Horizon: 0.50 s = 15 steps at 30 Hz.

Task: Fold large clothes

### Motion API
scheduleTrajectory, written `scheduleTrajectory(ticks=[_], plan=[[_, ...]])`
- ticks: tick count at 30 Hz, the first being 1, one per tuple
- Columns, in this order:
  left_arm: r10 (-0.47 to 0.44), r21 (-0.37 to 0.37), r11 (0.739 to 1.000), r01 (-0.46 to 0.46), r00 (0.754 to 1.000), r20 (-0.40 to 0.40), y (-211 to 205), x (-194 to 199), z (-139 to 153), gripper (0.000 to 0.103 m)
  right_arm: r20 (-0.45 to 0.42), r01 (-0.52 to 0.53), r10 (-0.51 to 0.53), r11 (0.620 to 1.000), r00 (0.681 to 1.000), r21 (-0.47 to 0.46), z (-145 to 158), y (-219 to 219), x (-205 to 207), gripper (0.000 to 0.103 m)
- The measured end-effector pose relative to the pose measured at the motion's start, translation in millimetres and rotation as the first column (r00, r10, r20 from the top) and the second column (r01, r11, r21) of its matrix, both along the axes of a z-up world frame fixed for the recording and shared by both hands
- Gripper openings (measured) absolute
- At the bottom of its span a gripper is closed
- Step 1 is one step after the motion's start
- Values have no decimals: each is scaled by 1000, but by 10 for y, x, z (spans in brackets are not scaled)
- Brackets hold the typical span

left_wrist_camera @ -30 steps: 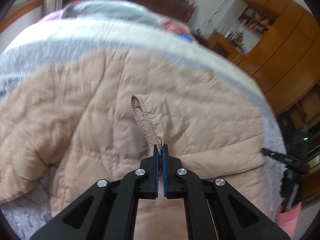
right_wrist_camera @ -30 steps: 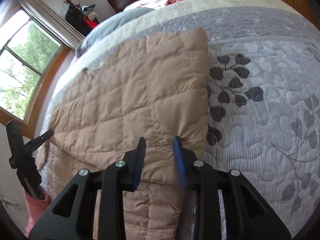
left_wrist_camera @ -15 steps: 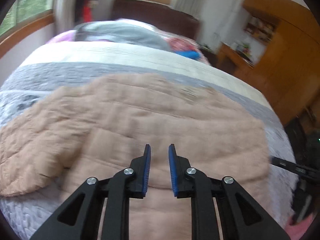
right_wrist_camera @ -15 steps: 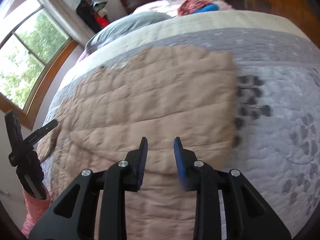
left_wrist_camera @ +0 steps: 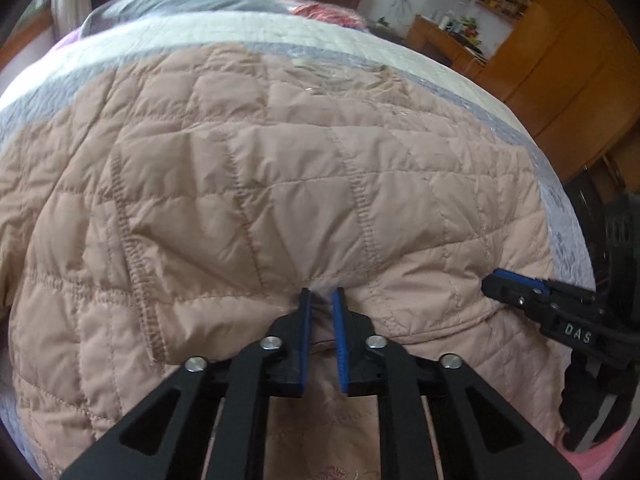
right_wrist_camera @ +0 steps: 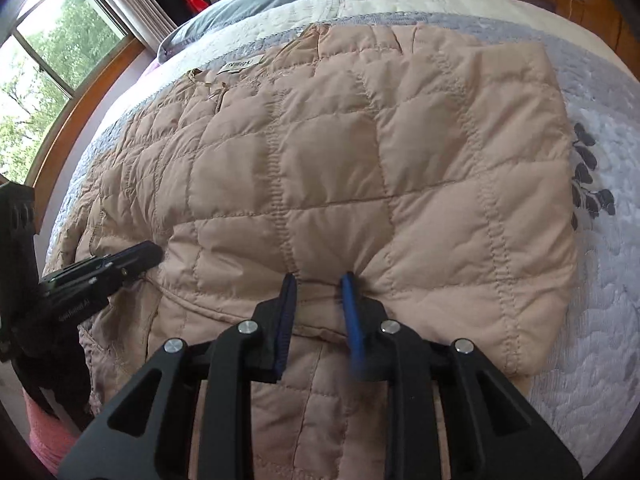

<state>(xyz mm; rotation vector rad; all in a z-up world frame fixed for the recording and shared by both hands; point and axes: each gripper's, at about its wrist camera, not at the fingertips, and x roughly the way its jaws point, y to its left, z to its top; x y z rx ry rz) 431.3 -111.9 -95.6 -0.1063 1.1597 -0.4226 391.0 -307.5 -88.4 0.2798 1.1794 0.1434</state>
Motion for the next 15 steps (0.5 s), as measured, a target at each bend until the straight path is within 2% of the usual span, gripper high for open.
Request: scheduleTrajectory(ticks=[2, 4, 6, 9, 10, 12, 13, 15], plan=[[9, 4, 1000, -9, 1000, 7, 16, -27, 70, 9, 32, -12, 11, 999, 999, 34, 107, 32, -20, 26], [8, 4, 1000, -9, 999, 52, 36, -94, 178, 9, 65, -23, 19, 998, 998, 64, 223, 44, -32, 26], [20, 11, 1000, -21, 995, 100, 32, -111, 305, 9, 74, -21, 17, 998, 997, 61, 298, 61, 43, 26], [42, 6, 999, -43, 995, 94, 2, 73, 398, 9, 63, -7, 4, 999, 998, 48, 341, 115, 254, 26], [43, 26, 999, -46, 994, 100, -28, 147, 402, 9, 56, 2, -4, 1000, 998, 31, 315, 135, 348, 26], [59, 82, 994, -66, 994, 87, -26, 311, 303, 9, 33, 6, -6, 1000, 999, -2, 236, 176, 473, 27], [52, 87, 995, -57, 997, 58, -71, 382, 226, 9, -4, 12, -12, 1000, 1000, -11, 121, 182, 546, 25], [36, 77, 996, -37, 999, 14, -75, 463, 41, 11, -25, 17, -17, 1000, 1000, -10, -12, 186, 544, 25]])
